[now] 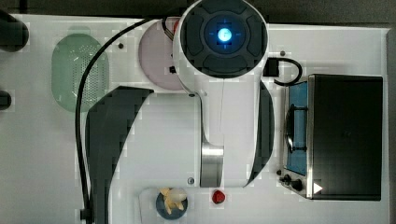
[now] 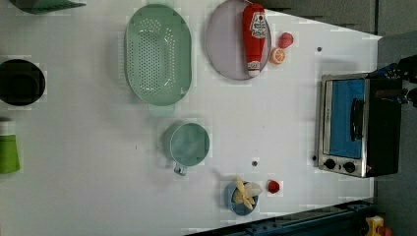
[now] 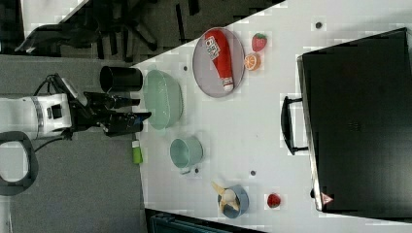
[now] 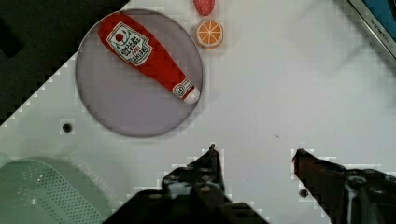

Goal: Flap open oven.

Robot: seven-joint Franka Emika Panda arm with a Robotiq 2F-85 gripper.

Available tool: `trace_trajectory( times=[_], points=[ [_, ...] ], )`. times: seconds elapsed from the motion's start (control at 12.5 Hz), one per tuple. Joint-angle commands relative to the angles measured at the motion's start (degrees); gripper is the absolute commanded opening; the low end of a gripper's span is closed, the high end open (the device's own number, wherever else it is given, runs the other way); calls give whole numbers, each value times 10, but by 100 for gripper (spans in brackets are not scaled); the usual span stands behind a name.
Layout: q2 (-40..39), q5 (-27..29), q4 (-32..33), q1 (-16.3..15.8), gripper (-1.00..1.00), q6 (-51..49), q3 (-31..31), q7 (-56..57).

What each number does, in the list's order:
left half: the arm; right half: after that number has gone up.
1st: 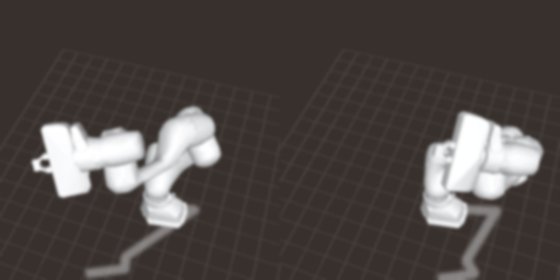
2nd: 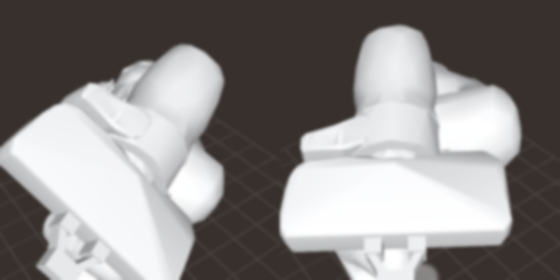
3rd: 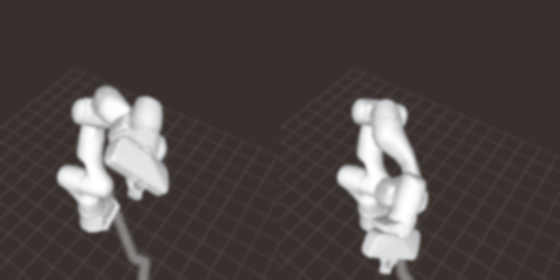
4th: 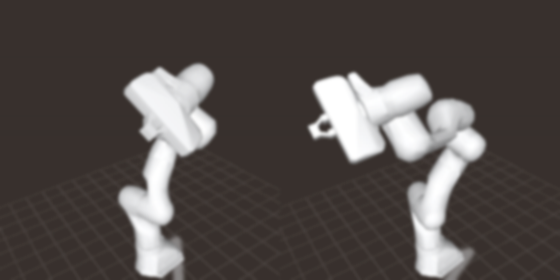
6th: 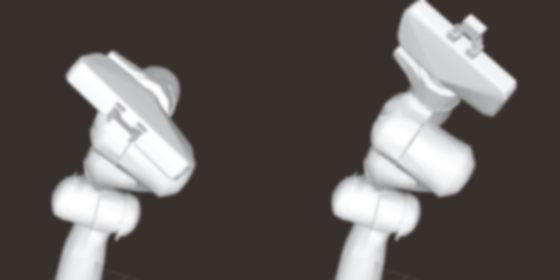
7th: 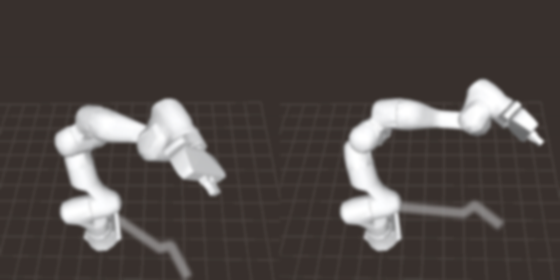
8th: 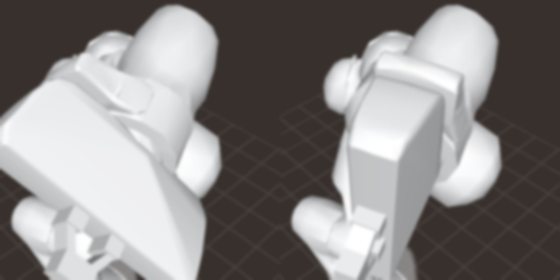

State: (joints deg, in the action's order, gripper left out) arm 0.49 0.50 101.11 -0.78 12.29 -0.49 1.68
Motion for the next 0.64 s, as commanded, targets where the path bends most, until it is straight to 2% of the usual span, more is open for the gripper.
trace_trajectory(
  times=[0.08, 0.24, 0.48, 0.56, 0.64],
  points=[
    [192, -9, 135, 22, 59, -64, -16, -67],
    [192, -9, 135, 22, 99, -64, -16, -67],
    [191, -9, 135, 22, 100, -64, -16, -67],
    [192, -9, 135, 22, 90, -64, -16, -67],
    [191, -9, 135, 22, 65, -64, -16, -67]
  ],
)
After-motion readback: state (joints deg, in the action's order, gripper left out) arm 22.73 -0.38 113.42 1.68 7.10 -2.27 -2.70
